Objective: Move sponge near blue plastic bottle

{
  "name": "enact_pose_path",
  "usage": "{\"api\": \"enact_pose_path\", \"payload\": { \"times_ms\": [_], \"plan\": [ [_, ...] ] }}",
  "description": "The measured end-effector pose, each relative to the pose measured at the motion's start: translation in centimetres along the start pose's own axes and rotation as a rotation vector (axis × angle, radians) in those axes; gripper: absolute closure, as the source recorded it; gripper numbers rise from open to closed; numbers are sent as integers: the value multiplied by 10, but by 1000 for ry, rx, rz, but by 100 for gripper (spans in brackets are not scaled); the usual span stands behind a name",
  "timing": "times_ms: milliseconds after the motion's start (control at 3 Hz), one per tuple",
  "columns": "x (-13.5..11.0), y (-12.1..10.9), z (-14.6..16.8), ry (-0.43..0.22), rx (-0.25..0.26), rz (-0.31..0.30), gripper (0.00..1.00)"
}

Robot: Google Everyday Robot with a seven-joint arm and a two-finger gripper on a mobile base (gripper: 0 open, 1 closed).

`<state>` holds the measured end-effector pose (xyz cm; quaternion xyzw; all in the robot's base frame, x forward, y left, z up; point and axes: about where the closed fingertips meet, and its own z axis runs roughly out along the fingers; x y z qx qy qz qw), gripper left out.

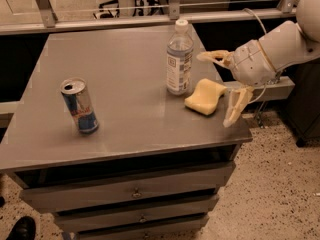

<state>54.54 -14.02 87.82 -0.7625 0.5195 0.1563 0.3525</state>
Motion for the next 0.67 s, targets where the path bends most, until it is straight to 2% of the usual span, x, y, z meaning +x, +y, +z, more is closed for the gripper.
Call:
{"api": "enact_pose_path", "payload": {
  "times_ms": [333, 667],
  "plan": [
    [1, -9, -27, 30, 88, 83, 0],
    [4, -24, -74, 75, 212, 173, 0]
  ]
}}
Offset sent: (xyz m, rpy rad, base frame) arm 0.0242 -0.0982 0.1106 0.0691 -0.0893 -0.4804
